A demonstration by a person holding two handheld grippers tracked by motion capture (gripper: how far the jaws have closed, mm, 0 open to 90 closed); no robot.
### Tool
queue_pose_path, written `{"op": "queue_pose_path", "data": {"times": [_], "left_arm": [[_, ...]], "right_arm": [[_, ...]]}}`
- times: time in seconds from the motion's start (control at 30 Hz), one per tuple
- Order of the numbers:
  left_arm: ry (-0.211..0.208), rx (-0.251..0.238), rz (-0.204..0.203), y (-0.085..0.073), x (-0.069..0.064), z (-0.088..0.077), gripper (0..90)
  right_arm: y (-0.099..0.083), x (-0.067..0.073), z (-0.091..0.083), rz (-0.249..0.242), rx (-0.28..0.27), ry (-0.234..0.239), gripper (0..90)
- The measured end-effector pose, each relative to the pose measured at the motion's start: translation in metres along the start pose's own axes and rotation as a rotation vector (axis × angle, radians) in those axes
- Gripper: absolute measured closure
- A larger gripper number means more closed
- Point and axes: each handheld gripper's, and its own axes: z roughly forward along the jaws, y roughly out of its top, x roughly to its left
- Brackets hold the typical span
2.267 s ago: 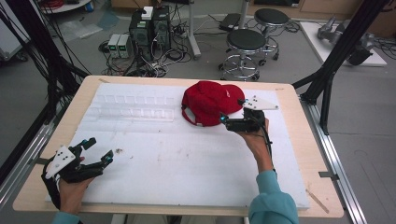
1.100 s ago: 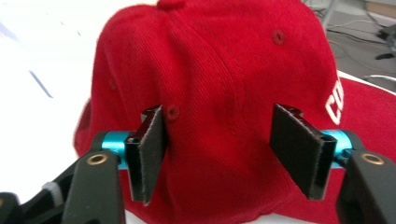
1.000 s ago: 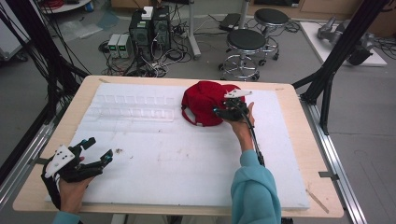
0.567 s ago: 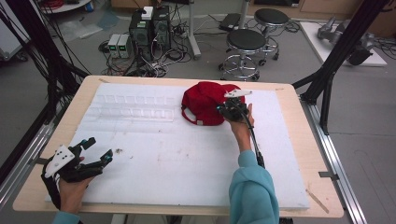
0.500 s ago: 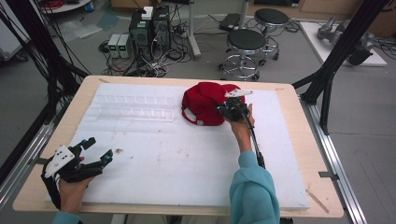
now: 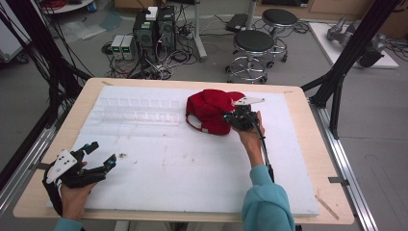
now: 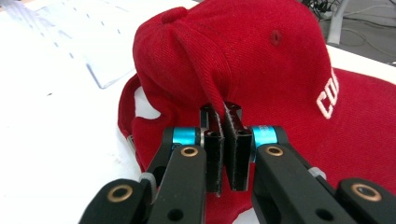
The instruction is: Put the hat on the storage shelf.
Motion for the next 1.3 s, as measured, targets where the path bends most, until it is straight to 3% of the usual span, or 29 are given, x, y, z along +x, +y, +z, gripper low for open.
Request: {"op": "queue_pose_path", "data": {"times": [0.2, 0.3, 0.53, 0.77, 0.97, 1.03, 1.3], "left_arm": [[-0.002, 0.0, 0.003, 0.0, 0.0, 0.0, 15.2], [-0.001, -0.002, 0.003, 0.0, 0.0, 0.0, 15.2], [0.0, -0.003, 0.0, 0.0, 0.0, 0.0, 15.2], [-0.003, -0.006, 0.0, 0.0, 0.0, -0.001, 15.2], [-0.003, -0.006, -0.002, 0.0, 0.0, -0.001, 15.2], [-0.002, -0.008, -0.003, 0.0, 0.0, -0.001, 15.2], [0.0, -0.011, -0.002, 0.0, 0.0, -0.001, 15.2]], "right_arm": [[-0.005, 0.01, -0.016, 0.027, 0.016, 0.023, 87.4], [-0.006, 0.016, -0.027, 0.005, -0.011, 0.024, 87.5], [-0.011, 0.026, -0.05, 0.006, 0.011, 0.051, 87.5], [-0.006, 0.042, -0.072, -0.042, 0.02, 0.068, 87.5], [-0.008, 0.051, -0.082, -0.043, 0.036, 0.089, 87.5], [-0.013, 0.054, -0.087, -0.037, 0.006, 0.106, 87.5], [-0.037, 0.065, -0.099, 0.004, -0.008, 0.138, 87.5]]}}
